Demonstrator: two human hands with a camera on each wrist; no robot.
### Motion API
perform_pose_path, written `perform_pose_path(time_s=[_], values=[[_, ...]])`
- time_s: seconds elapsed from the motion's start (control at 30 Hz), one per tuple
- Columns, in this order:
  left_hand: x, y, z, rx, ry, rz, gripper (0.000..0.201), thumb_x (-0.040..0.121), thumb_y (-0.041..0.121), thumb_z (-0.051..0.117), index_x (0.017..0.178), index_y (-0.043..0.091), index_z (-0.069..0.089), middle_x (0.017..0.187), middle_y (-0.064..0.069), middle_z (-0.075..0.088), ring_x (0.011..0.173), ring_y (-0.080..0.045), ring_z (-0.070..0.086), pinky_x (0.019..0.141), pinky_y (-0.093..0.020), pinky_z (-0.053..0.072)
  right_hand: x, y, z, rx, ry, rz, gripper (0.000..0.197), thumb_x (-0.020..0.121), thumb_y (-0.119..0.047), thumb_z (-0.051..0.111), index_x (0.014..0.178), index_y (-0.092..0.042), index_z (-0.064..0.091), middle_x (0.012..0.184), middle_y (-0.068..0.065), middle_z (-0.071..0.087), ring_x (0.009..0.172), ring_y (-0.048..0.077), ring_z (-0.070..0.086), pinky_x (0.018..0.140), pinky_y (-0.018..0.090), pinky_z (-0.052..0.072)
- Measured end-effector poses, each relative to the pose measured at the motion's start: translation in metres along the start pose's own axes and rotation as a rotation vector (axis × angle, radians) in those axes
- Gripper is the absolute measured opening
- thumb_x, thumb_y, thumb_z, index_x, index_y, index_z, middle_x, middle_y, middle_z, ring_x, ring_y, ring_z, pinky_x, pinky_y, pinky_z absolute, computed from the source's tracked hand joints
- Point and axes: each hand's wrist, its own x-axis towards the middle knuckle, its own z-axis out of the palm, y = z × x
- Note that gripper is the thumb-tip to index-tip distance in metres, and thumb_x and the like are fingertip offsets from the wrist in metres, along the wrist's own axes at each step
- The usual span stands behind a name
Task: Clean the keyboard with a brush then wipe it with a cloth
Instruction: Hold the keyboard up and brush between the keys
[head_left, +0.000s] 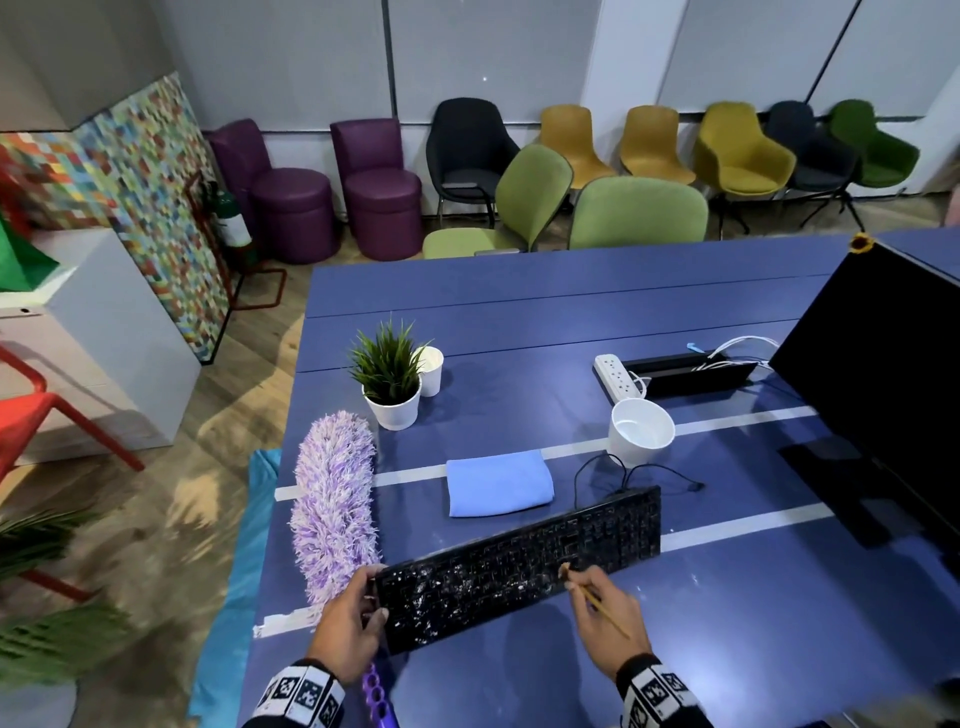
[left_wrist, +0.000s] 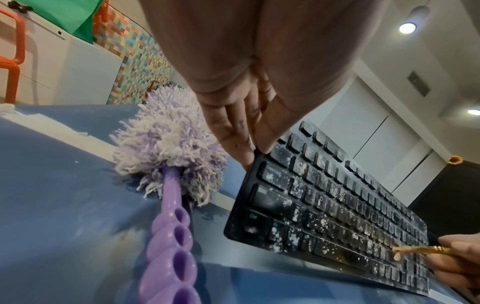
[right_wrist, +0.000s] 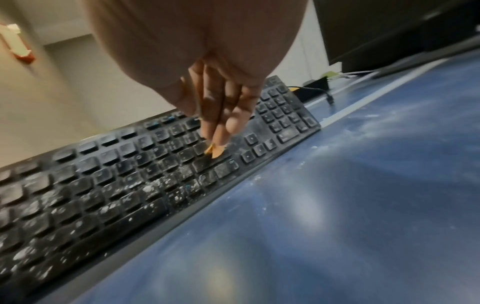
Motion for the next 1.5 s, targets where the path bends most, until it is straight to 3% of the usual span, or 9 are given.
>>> perform_pose_path(time_s=[0.13,0.2,0.33,0.47,0.8,1.0,1.1,1.27,1.5], values=[[0.000,0.002,-0.001,-0.015,0.008,0.005,0.085,0.081,-0.011,0.061,0.106,0.067,0.037,0.095,0.038,0.064,0.080,0.005,0.068,0.072,-0.002,0.044,0.003,0.000,-0.004,0.019,0.073,0.038,0.015,0.089,-0.018,0.060,0.081,-0.029,0.058,0.061,-0.006,0.066,0.054,0.008,0.062,0.054,0.031,0.055],[0.000,0.003,-0.001,-0.009,0.008,0.000,0.085,0.081,-0.011,0.060,0.105,0.067,0.038,0.095,0.037,0.064,0.079,0.004,0.068,0.072,-0.006,0.046,0.000,-0.003,0.002,0.014,-0.068,-0.031,0.013,0.090,-0.024,0.059,0.081,-0.033,0.057,0.064,-0.008,0.068,0.057,0.005,0.064,0.057,0.033,0.057],[0.001,0.000,0.000,-0.012,0.005,0.003,0.083,0.080,-0.011,0.061,0.106,0.065,0.039,0.094,0.034,0.066,0.079,0.002,0.069,0.074,-0.008,0.047,0.000,-0.002,0.006,0.049,0.047,-0.011,0.017,0.089,-0.022,0.061,0.079,-0.035,0.056,0.066,-0.013,0.068,0.058,0.007,0.065,0.058,0.031,0.057],[0.001,-0.007,0.002,-0.012,-0.004,-0.009,0.078,0.079,-0.009,0.061,0.112,0.059,0.040,0.097,0.030,0.068,0.081,0.000,0.070,0.081,-0.018,0.052,-0.006,-0.013,0.012,0.019,-0.097,-0.070,0.015,0.090,-0.025,0.059,0.078,-0.032,0.054,0.064,-0.005,0.068,0.058,0.011,0.064,0.057,0.032,0.053],[-0.001,-0.008,0.003,-0.009,-0.038,-0.020,0.074,0.080,-0.005,0.062,0.115,0.056,0.039,0.098,0.036,0.066,0.087,0.005,0.069,0.081,-0.009,0.048,-0.005,-0.008,0.010,-0.032,-0.049,0.021,0.025,0.089,-0.012,0.058,0.072,-0.028,0.051,0.053,0.003,0.061,0.051,0.015,0.058,0.044,0.016,0.040],[0.000,-0.004,0.001,-0.008,-0.012,-0.009,0.077,0.080,-0.005,0.062,0.113,0.061,0.038,0.098,0.037,0.064,0.083,0.004,0.069,0.080,-0.012,0.049,-0.005,-0.003,0.009,0.006,0.019,0.085,0.018,0.089,-0.015,0.058,0.079,-0.030,0.055,0.058,-0.012,0.063,0.053,0.006,0.060,0.055,0.025,0.051],[-0.001,-0.001,-0.001,-0.019,0.004,0.009,0.083,0.080,-0.007,0.062,0.110,0.066,0.037,0.098,0.038,0.063,0.082,0.005,0.068,0.077,-0.006,0.047,-0.010,-0.010,0.011,-0.008,-0.142,0.005,0.015,0.090,-0.023,0.058,0.078,-0.031,0.054,0.063,-0.019,0.066,0.058,0.000,0.062,0.057,0.018,0.052],[0.000,0.001,-0.002,-0.047,0.000,0.013,0.080,0.082,-0.009,0.061,0.111,0.063,0.039,0.101,0.036,0.064,0.085,0.004,0.069,0.079,-0.008,0.050,-0.007,-0.010,0.010,0.018,-0.118,0.023,0.016,0.090,-0.023,0.057,0.076,-0.031,0.055,0.063,-0.009,0.068,0.059,0.007,0.064,0.059,0.032,0.056],[0.002,0.004,-0.003,-0.034,-0.005,0.018,0.082,0.082,-0.008,0.061,0.109,0.065,0.037,0.101,0.039,0.063,0.087,0.006,0.068,0.077,-0.008,0.047,-0.006,-0.012,0.010,-0.020,-0.140,-0.029,0.018,0.091,-0.023,0.057,0.074,-0.030,0.051,0.063,-0.002,0.066,0.051,0.008,0.057,0.051,0.026,0.049]])
